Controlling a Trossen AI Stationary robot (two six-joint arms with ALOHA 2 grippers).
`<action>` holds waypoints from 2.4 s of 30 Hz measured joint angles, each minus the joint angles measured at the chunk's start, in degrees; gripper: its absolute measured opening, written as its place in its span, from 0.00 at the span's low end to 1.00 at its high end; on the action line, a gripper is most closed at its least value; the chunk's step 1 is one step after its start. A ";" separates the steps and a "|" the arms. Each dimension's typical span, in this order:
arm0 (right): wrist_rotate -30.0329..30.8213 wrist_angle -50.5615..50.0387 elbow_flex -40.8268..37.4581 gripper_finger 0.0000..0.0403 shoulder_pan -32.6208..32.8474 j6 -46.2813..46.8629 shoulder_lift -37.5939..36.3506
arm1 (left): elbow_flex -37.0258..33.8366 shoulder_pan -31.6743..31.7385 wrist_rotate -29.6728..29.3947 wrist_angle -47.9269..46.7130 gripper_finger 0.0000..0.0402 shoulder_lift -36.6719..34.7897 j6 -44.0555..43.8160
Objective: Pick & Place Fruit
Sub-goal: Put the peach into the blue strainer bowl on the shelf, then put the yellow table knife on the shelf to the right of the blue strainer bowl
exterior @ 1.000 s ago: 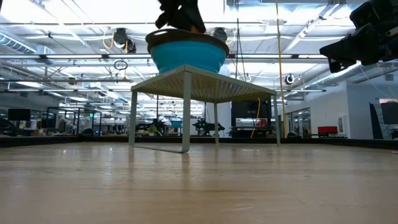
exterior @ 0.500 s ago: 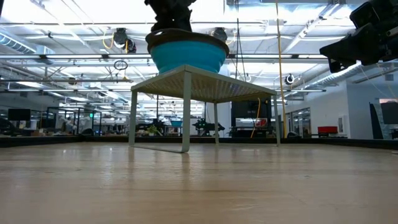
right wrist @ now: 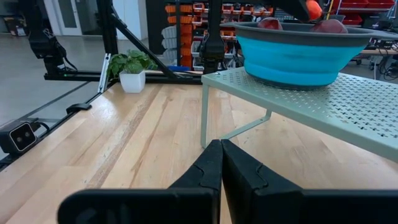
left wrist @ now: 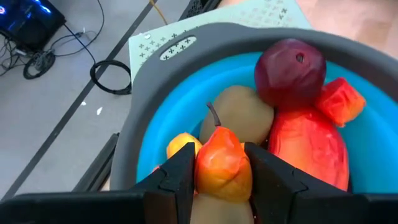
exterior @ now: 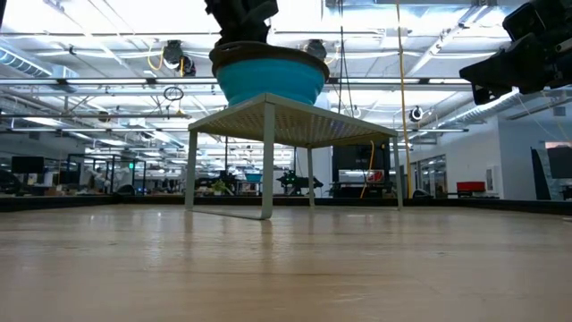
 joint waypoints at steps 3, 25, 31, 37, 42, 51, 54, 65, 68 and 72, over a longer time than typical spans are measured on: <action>0.00 0.00 0.00 0.00 0.02 0.00 0.00 | -0.02 0.00 0.00 -0.52 0.33 0.00 0.17; 0.02 0.00 0.00 0.00 0.02 0.00 0.00 | -0.02 1.08 2.77 -1.27 0.33 0.04 -0.10; 0.02 0.00 0.00 0.00 0.02 0.00 0.00 | -0.02 1.88 4.57 -1.24 0.33 0.04 -1.23; 0.02 0.00 0.00 0.00 0.02 0.00 0.00 | -0.02 1.86 4.61 -1.35 0.33 0.66 -1.25; 0.03 0.01 0.00 0.00 0.01 0.01 -0.02 | -0.08 1.77 4.86 -1.54 0.33 1.53 -1.22; 0.02 0.07 0.00 0.00 0.01 0.02 -0.02 | -0.08 1.77 4.93 -1.20 0.33 1.51 0.10; 0.04 0.07 0.00 0.00 0.01 0.02 -0.02 | -0.08 1.77 5.05 -1.27 0.33 1.51 0.28; 0.04 0.09 0.00 0.00 0.01 0.02 -0.02 | -0.08 1.77 5.05 -1.30 0.37 1.51 0.71; 0.02 0.09 0.00 0.00 0.00 0.02 -0.02 | -0.06 1.77 5.01 -1.57 0.42 1.51 0.71; 0.02 0.11 0.00 0.00 0.02 0.02 -0.02 | -0.06 1.77 4.98 -1.52 0.48 1.51 0.71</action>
